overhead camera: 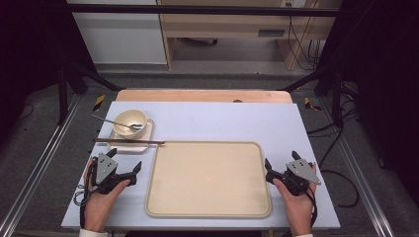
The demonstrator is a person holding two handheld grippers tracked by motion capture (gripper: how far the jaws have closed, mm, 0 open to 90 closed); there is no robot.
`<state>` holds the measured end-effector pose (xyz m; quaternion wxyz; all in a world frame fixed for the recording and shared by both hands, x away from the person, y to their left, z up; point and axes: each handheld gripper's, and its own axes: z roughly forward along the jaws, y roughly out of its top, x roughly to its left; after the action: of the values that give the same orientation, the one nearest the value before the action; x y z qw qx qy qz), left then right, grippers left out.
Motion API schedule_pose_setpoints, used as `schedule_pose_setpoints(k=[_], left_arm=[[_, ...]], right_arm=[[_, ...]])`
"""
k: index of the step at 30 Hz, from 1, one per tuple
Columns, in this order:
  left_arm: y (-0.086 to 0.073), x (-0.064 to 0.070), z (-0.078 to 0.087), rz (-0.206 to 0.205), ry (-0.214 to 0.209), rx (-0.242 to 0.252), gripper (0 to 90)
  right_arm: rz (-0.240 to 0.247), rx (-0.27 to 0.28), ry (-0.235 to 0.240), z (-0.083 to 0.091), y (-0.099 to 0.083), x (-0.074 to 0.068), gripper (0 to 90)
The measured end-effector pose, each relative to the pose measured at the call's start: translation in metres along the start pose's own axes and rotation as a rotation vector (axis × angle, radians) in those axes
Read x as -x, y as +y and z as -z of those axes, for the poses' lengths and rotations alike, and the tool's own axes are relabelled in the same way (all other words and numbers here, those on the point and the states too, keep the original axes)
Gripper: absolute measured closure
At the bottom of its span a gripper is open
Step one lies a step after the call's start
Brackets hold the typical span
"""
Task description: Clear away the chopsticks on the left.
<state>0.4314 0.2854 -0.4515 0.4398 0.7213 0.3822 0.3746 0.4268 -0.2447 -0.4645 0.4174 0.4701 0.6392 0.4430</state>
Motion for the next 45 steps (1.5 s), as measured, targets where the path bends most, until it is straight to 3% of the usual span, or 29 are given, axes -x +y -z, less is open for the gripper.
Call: schedule_pose_setpoints(k=[4, 7, 10, 11, 13, 17, 19, 22, 25, 27, 29, 30, 38, 45], left_arm=[[0.000, 0.002, -0.002, -0.087, -0.023, -0.064, 6.8], [0.001, 0.000, -0.003, -0.116, -0.049, -0.103, 8.5], [0.006, -0.010, -0.005, -0.162, -0.073, -0.162, 10.6], [0.008, -0.013, -0.004, -0.204, -0.067, -0.219, 10.6], [0.011, -0.018, -0.003, -0.262, -0.074, -0.266, 10.6], [0.020, -0.028, -0.003, -0.379, -0.083, -0.335, 11.4], [0.024, -0.035, -0.003, -0.463, -0.065, -0.386, 12.7], [0.025, -0.044, -0.001, -0.535, -0.068, -0.429, 14.3], [0.027, -0.055, 0.002, -0.634, -0.055, -0.482, 18.0], [0.027, -0.064, 0.006, -0.651, -0.051, -0.505, 20.9], [0.026, -0.068, 0.006, -0.643, -0.048, -0.503, 23.7], [0.025, -0.076, 0.008, -0.680, -0.053, -0.529, 26.7], [0.015, -0.103, -0.007, -0.811, -0.063, -0.588, 41.2], [0.014, -0.116, -0.027, -0.843, -0.114, -0.623, 49.0]], right_arm=[[-0.007, -0.010, -0.012, 0.001, -0.001, -0.001, 7.5], [-0.005, -0.010, -0.014, 0.002, -0.002, 0.000, 7.5], [0.008, -0.003, -0.030, 0.005, -0.002, 0.003, 8.0], [0.007, -0.003, -0.034, 0.005, -0.002, 0.003, 8.1], [-0.005, 0.000, -0.036, 0.006, -0.002, 0.005, 8.6], [-0.012, 0.010, -0.047, 0.008, 0.000, 0.007, 9.6], [-0.012, 0.006, -0.049, 0.008, -0.001, 0.008, 9.9], [-0.007, 0.000, -0.052, 0.007, -0.001, 0.007, 10.0], [-0.009, 0.002, -0.051, 0.007, 0.000, 0.005, 10.5], [-0.004, -0.004, -0.051, 0.007, 0.000, 0.004, 10.5], [-0.002, -0.001, -0.050, 0.007, 0.000, 0.004, 10.7], [0.000, 0.002, -0.050, 0.007, 0.001, 0.003, 10.9], [0.001, -0.004, -0.066, 0.008, 0.001, 0.004, 12.1], [0.019, -0.008, -0.059, 0.006, 0.002, 0.002, 12.5]])
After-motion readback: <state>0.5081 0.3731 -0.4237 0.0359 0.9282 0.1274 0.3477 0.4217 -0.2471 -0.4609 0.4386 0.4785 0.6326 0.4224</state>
